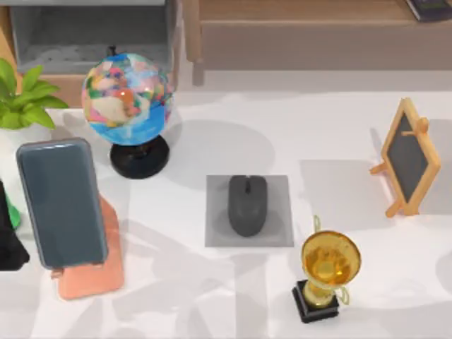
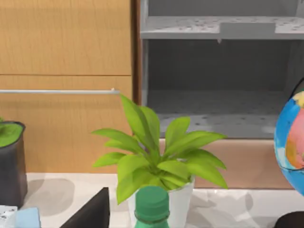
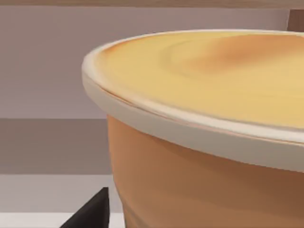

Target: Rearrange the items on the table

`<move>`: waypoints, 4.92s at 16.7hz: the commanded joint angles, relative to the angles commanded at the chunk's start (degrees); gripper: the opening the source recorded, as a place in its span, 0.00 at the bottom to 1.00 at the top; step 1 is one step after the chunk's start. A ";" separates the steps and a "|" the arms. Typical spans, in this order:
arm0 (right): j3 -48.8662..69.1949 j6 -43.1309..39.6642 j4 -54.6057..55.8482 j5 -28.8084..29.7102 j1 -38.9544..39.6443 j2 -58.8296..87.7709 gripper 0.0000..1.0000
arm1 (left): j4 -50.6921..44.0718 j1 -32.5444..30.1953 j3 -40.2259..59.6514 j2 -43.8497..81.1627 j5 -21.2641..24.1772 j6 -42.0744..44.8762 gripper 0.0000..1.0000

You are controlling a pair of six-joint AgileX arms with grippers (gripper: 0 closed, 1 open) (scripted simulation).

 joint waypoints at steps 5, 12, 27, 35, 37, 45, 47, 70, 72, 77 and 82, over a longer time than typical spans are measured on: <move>2.45 -0.01 -1.87 0.72 0.70 0.60 1.00 | 0.00 0.00 0.00 0.00 0.00 0.00 1.00; 2.45 -0.01 -1.87 0.72 0.70 0.60 0.55 | 0.00 0.00 0.00 0.00 0.00 0.00 1.00; 2.45 -0.01 -1.87 0.72 0.70 0.60 0.00 | 0.00 0.00 0.00 0.00 0.00 0.00 1.00; 2.02 0.08 -4.21 0.69 0.59 -2.23 0.00 | 0.00 0.00 0.00 0.00 0.00 0.00 1.00; 2.02 0.08 -4.21 0.69 0.59 -2.23 0.00 | 0.00 0.00 0.00 0.00 0.00 0.00 1.00; 4.91 1.78 -7.92 2.42 11.06 -9.51 0.00 | 0.00 0.00 0.00 0.00 0.00 0.00 1.00; 6.23 2.58 -11.43 4.01 17.01 -12.86 0.00 | 0.00 0.00 0.00 0.00 0.00 0.00 1.00; 56.60 0.98 -64.16 45.66 45.72 -5.18 0.00 | 0.00 0.00 0.00 0.00 0.00 0.00 1.00; 56.71 0.96 -64.25 45.76 45.71 -5.10 0.00 | 0.00 0.00 0.00 0.00 0.00 0.00 1.00; 56.58 1.10 -64.16 45.68 45.71 -5.29 0.00 | 0.00 0.00 0.00 0.00 0.00 0.00 1.00; 56.71 0.96 -64.25 45.76 45.71 -5.10 0.00 | 0.00 0.00 0.00 0.00 0.00 0.00 1.00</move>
